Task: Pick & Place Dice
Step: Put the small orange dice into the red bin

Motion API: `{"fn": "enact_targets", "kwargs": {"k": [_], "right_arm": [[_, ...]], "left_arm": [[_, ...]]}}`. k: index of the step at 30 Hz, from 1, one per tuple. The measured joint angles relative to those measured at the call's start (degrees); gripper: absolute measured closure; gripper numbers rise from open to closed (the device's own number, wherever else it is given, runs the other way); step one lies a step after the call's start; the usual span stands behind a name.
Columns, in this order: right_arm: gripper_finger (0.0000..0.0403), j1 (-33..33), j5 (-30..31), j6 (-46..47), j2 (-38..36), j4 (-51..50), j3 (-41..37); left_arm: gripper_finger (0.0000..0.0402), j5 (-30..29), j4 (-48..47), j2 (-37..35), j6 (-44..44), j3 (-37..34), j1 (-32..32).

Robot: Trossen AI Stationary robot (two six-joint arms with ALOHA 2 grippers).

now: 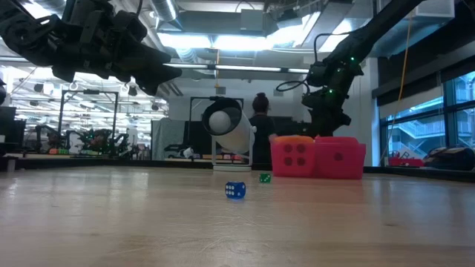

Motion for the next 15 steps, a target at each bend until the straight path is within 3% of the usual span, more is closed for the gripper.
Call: {"fn": "enact_targets", "kwargs": {"k": [8, 12, 15], "right_arm": [[0.0188, -0.04, -2.24, 2.78, 0.02, -0.94, 0.0], [0.0166, 0.0, -4.96, 2.87, 0.84, -2.55, 0.0], [0.0143, 0.0, -2.07, 2.87, 1.31, -3.43, 0.0]], "left_arm": [[0.0192, 0.0, 0.0, -0.01, -0.13, 0.0, 0.0], [0.0192, 0.0, 0.0, 0.0, -0.13, 0.0, 0.0], [0.0192, 0.0, 0.0, 0.0, -0.13, 0.0, 0.0]]}}
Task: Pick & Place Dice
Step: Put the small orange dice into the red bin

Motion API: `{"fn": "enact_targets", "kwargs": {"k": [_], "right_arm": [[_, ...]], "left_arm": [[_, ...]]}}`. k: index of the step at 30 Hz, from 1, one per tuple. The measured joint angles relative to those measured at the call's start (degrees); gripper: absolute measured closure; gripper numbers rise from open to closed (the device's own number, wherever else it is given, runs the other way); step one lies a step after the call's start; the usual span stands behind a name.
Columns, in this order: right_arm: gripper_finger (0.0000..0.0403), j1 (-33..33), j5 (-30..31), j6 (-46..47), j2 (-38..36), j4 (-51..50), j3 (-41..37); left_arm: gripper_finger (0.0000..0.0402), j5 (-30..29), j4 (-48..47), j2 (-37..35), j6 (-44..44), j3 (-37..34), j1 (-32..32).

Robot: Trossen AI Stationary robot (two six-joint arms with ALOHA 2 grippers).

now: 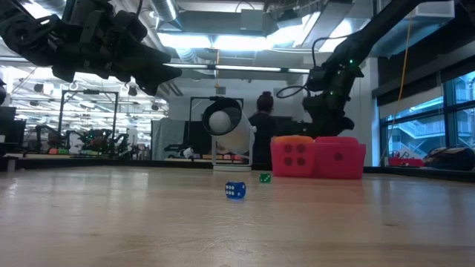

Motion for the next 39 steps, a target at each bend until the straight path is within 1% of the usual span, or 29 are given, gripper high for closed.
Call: {"fn": "enact_targets", "kwargs": {"k": [2, 4, 6, 8, 10, 12, 19, 21, 27, 29, 35, 37, 39], "right_arm": [[0.013, -0.02, 1.49, -0.32, 0.02, -0.42, 0.0], [0.0123, -0.03, 1.27, -0.67, 0.02, -0.02, 0.0], [0.0122, 0.0, 0.18, -1.17, 0.02, -0.38, 0.0], [0.0132, 0.03, 0.14, -1.58, 0.02, -0.87, 0.0], [0.0154, 0.04, 0.14, -1.74, 0.02, -1.24, 0.0], [0.0184, 0.04, 0.14, -1.76, 0.02, -1.32, 0.0], [0.0317, 0.04, 0.12, -1.79, 0.02, -1.5, 0.0], [0.035, 0.04, 0.1, -1.81, 0.04, -1.52, 0.0], [0.035, 0.08, -0.04, -1.84, 0.04, -1.52, 0.0], [0.0323, 0.09, -0.06, -1.96, 0.04, -1.52, 0.0], [0.015, 0.09, -0.08, -1.58, 0.04, -1.52, -0.02], [0.0102, 0.09, -0.07, -1.57, 0.04, -1.54, -0.02], [0.0063, 0.09, -0.07, -1.59, 0.04, -1.53, -0.02]], "left_arm": [[0.0192, 0.0, 0.0, 0.0, -0.02, 0.0, 0.0], [0.0192, 0.0, 0.0, 0.0, -0.02, 0.0, 0.0], [0.0192, 0.0, 0.0, 0.0, -0.02, 0.0, 0.0], [0.0192, 0.0, 0.0, 0.0, 0.0, -0.01, 0.0], [0.0192, 0.0, 0.0, 0.0, -0.02, 0.0, 0.0], [0.0192, 0.0, 0.0, 0.0, 0.0, -0.01, 0.0], [0.0192, 0.0, 0.0, -0.01, 0.0, 0.0, 0.0], [0.0192, 0.0, 0.0, 0.0, 0.0, -0.02, 0.0], [0.0192, 0.0, 0.0, 0.0, -0.02, -0.01, 0.0], [0.0192, 0.0, 0.0, -0.01, -0.05, 0.0, 0.0], [0.0192, 0.0, 0.0, 0.0, -0.44, -0.01, 0.0], [0.0192, 0.0, 0.0, 0.0, -0.44, -0.01, 0.0], [0.0192, 0.0, 0.0, -0.02, -0.44, -0.02, 0.0]]}}
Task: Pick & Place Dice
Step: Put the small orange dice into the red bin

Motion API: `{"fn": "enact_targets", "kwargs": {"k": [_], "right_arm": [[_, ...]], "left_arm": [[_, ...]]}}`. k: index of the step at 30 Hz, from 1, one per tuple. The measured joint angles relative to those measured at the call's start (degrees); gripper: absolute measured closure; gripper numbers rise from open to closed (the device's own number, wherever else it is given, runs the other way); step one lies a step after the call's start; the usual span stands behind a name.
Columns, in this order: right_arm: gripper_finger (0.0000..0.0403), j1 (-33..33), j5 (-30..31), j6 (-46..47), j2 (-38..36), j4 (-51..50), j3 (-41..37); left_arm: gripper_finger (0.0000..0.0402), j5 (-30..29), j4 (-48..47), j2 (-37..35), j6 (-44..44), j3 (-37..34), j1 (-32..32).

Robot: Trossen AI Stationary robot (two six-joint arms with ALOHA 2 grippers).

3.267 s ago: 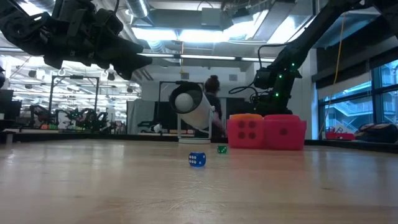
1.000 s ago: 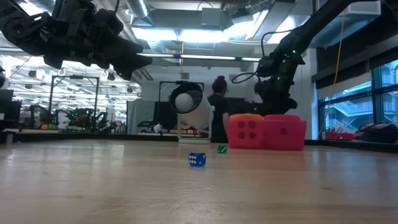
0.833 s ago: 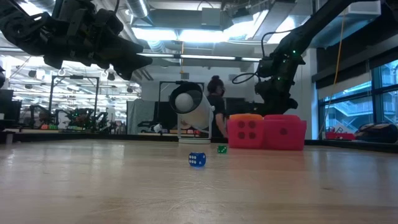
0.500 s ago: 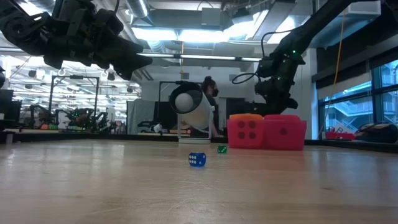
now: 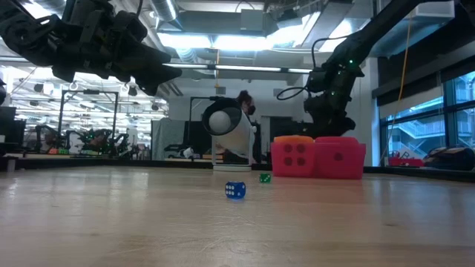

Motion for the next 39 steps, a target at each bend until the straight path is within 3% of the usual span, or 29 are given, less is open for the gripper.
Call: {"fn": "enact_targets", "kwargs": {"k": [3, 7, 17, 24, 27, 34, 39], "right_arm": [[0.0027, 0.0, 0.01, 0.0, 0.0, 0.01, 0.0], [0.0018, 0.0, -0.11, -0.5, 0.0, 0.26, 0.0], [0.0078, 0.02, -10.67, -1.51, 0.0, 1.07, -0.02], [0.0118, 0.74, -30.36, -1.51, -2.35, 6.35, -0.07], [0.0125, 2.15, -35.38, -1.51, -4.65, 8.74, -0.07], [0.0128, 7.85, -34.53, -0.16, -11.15, 15.44, -0.38], [0.0128, 14.03, -24.81, 5.27, -19.19, 36.27, -8.71]], "left_arm": [[0.0192, 0.0, 0.0, 0.0, 0.0, 0.02, 0.0], [0.0192, 0.0, 0.0, 0.01, 0.02, 0.0, 0.0], [0.0192, 0.0, 0.0, 0.02, 0.02, 0.0, 0.0], [0.0192, 0.0, 0.0, 0.02, 0.02, 0.0, 0.0], [0.0192, 0.0, -0.01, 0.02, 0.0, 0.01, 0.0], [0.0192, 0.0, -0.46, 0.02, 0.04, 0.0, 0.0], [0.0192, 0.0, -2.14, 0.02, 0.04, 0.0, 0.0]]}}
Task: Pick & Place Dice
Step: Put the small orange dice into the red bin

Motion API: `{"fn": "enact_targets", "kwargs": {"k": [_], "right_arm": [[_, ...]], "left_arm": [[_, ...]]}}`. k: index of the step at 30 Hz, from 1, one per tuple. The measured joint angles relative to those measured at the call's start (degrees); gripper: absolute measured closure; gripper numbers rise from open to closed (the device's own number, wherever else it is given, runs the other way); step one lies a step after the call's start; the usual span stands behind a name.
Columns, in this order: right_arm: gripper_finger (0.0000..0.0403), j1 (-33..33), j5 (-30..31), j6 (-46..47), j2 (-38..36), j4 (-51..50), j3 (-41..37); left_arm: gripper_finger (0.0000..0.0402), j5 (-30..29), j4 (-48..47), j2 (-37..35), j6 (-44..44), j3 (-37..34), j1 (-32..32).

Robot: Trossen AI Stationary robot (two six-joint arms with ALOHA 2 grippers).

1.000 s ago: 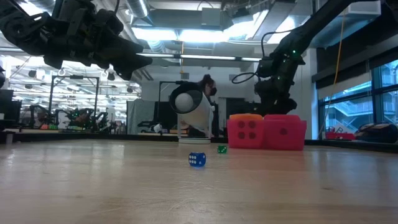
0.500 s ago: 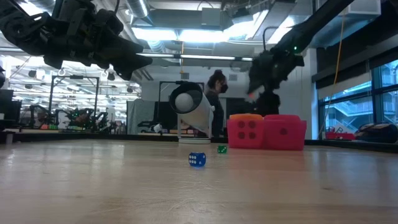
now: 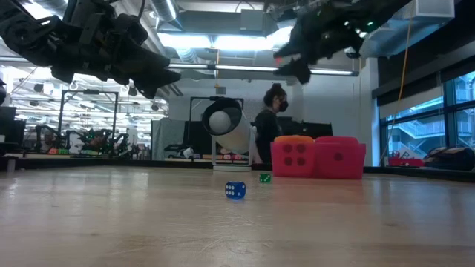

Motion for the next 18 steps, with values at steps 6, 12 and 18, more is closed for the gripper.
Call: {"fn": "enact_targets", "kwargs": {"k": [6, 12, 18], "right_arm": [[0.0128, 5.89, 8.58, 6.19, -10.94, 22.97, -16.33], [0.0128, 12.73, 11.55, 12.75, -13.76, 40.65, -31.23], [0.0128, 23.19, 24.47, 7.12, -7.89, 60.83, -40.6]], "left_arm": [[0.0192, 0.02, -0.55, 0.0, -0.02, 0.0, 0.0], [0.0192, -2.03, 0.53, 0.32, 0.4, 0.0, -0.6], [0.0192, -7.53, 6.53, 5.82, -1.75, 0.91, -4.67]]}}
